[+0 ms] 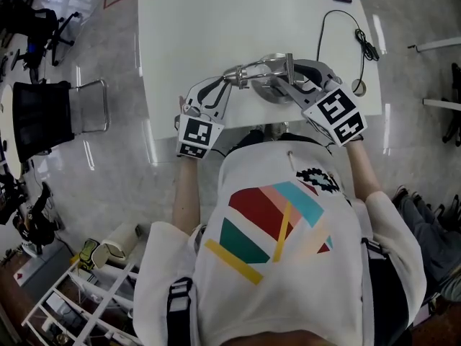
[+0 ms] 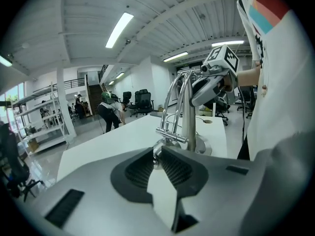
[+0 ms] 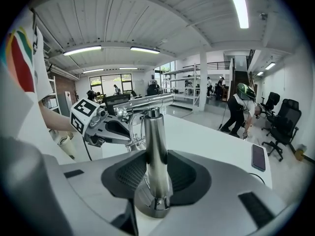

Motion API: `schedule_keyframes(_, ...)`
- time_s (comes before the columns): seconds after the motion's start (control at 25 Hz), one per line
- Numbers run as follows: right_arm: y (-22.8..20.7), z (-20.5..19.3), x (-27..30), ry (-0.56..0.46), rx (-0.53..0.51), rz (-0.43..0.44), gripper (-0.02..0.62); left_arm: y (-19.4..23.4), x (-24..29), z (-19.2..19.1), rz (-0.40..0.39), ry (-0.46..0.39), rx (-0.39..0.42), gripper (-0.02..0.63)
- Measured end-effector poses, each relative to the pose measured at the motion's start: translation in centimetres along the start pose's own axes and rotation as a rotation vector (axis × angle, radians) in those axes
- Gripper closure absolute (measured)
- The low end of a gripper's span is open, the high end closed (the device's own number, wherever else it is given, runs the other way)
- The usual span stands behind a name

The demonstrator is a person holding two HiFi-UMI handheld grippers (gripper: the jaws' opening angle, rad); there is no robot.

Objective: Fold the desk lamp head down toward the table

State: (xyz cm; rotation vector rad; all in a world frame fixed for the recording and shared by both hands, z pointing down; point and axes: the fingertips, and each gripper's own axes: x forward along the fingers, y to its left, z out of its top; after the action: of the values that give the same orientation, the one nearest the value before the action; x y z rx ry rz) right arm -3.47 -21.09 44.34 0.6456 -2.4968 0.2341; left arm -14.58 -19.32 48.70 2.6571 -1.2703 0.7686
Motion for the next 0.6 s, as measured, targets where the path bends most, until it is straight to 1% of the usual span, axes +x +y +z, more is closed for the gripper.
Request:
schedule_keyframes(0.08,0.1,-0.1,-0.4,-0.004,0.033,0.013,0.482,-0.1,-0.6,0.5,0.014,-0.019,0.011,0.509)
schedule_keyframes(0.16,0.2,-0.2,-1.3,-0.012,0.070,0.019,0.482,0.3,-1.6,1.7,0.032,-0.072,-0.038,0.509)
schedule_keyframes(0.28,-0.2,0.0,-2.8,-0.030,0.081,-0.021,0.482,2.1,-2.8,4.7,0.077,-0.162,-0.117,0.509)
schedule_keyframes(0.36,-1.1,0.3,-3.8,-0.045,0.081,-0.076,0.482,3.1,-3.3,7.2,0.101,-0.227,-0.133,0.509)
schedule_keyframes(0.4,-2.0,0.6,-4.4,-0.063,0.094,-0.116,0.482,3.4,-3.5,8.6,0.113,-0.263,-0.136,0.509)
schedule_keyframes(0.44,-3.1,1.2,-5.1,-0.093,0.116,-0.166,0.482,3.7,-3.6,10.1,0.129,-0.299,-0.139,0.526)
schedule_keyframes(0.48,-4.4,2.1,-6.1,-0.136,0.145,-0.221,0.482,3.8,-3.8,11.6,0.147,-0.334,-0.140,0.551)
schedule_keyframes(0.52,-5.7,3.3,-7.1,-0.192,0.176,-0.276,0.482,3.9,-3.9,13.3,0.164,-0.370,-0.141,0.561)
schedule_keyframes(0.6,-7.5,6.4,-9.1,-0.326,0.229,-0.353,0.482,3.9,-4.0,16.8,0.185,-0.441,-0.155,0.561)
